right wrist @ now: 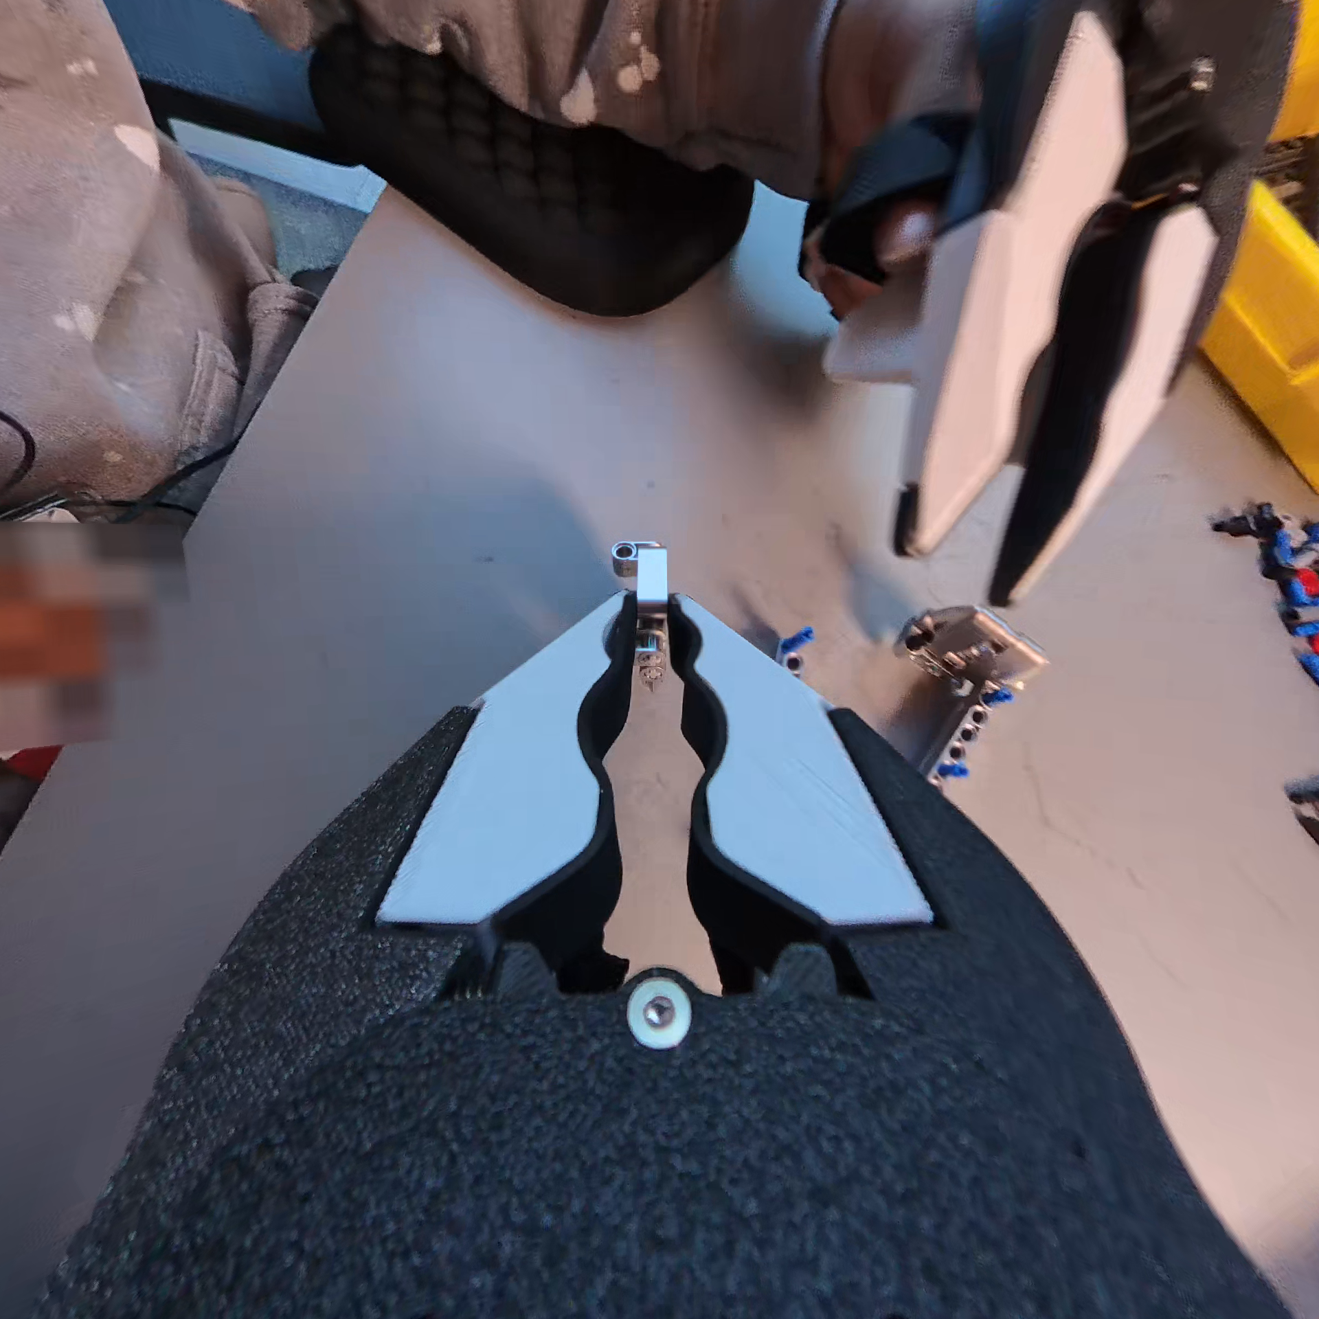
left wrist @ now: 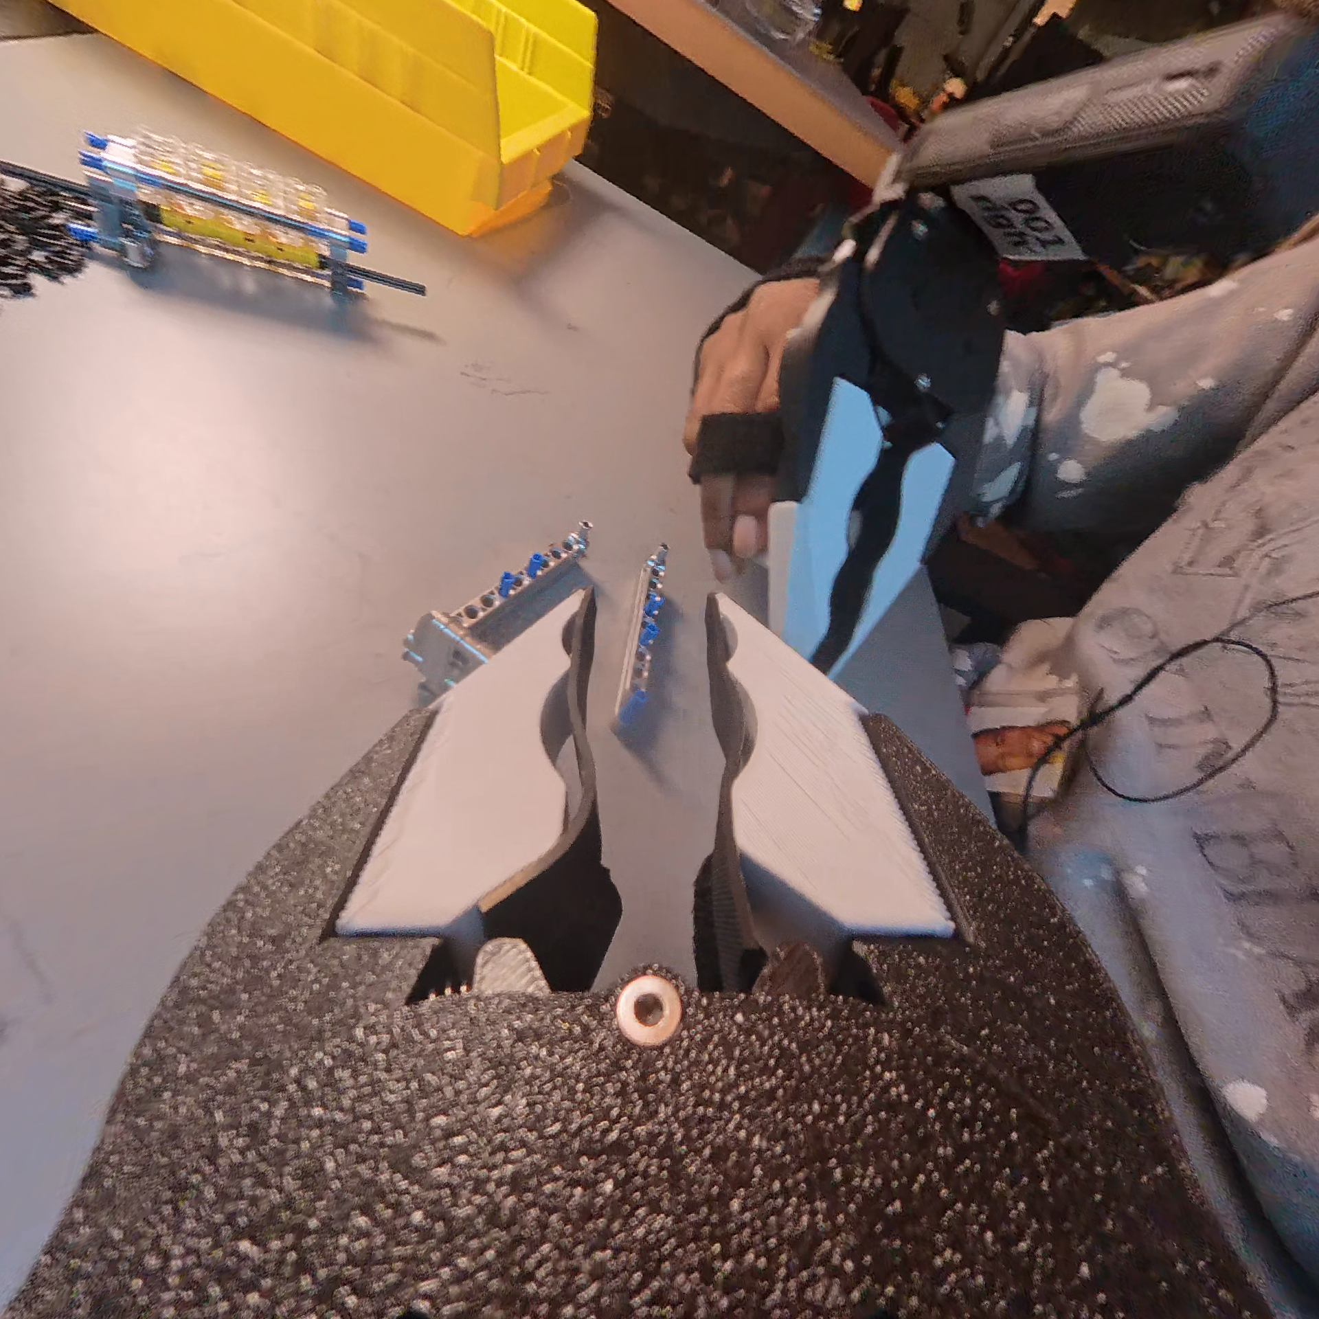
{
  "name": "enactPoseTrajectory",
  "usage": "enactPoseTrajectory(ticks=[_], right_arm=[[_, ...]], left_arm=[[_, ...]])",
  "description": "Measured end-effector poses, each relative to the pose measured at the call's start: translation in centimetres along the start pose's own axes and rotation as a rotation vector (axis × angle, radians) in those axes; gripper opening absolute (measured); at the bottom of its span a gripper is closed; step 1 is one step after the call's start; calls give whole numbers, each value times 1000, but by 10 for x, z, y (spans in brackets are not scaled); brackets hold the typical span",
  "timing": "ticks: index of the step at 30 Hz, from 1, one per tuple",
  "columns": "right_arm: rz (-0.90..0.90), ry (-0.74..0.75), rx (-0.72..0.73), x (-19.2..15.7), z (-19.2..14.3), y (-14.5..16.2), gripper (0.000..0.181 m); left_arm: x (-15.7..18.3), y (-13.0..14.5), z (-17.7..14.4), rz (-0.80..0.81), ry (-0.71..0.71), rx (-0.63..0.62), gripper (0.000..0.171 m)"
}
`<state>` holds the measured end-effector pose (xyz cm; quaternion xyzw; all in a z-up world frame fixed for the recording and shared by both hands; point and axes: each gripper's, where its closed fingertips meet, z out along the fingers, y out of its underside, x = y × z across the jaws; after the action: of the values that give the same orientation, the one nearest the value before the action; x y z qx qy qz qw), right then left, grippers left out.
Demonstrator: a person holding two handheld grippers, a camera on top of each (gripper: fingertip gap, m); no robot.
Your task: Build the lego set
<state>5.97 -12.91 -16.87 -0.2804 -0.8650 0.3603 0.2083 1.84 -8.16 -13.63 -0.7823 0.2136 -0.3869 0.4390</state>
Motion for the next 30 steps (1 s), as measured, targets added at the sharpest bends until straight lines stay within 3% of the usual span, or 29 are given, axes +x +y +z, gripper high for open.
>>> enactPoseTrajectory(ticks=[2,7,11,14,16,19,23,25,27,30], right_arm=[[24,47,59,9,-10,-4,7],[166,219,426,43,-62,-38,7],[347,343,766,71,-105,-57,7],[426,321,857,76,-105,-61,7],[430,311,845,75,-98,-59,7],[410,284,767,71,-88,-52,8],[271,296,454,64,-64,-20,8],[209,308,373,61,-58,-13,17],[175,301,308,55,-48,-10,27],[93,324,106,52,-33,14,26]], left_arm=[[13,2,1,14,76,-8,33],[42,-14,-2,98,192,85,43],[37,-43,11,173,51,227,37],[34,-64,17,221,-43,309,24],[37,-68,15,218,-24,330,11],[37,-56,12,230,1,268,5],[18,-22,14,369,-132,18,5],[12,-4,18,414,-174,-109,5],[11,8,23,428,-181,-191,4],[6,17,22,430,-202,-253,4]])
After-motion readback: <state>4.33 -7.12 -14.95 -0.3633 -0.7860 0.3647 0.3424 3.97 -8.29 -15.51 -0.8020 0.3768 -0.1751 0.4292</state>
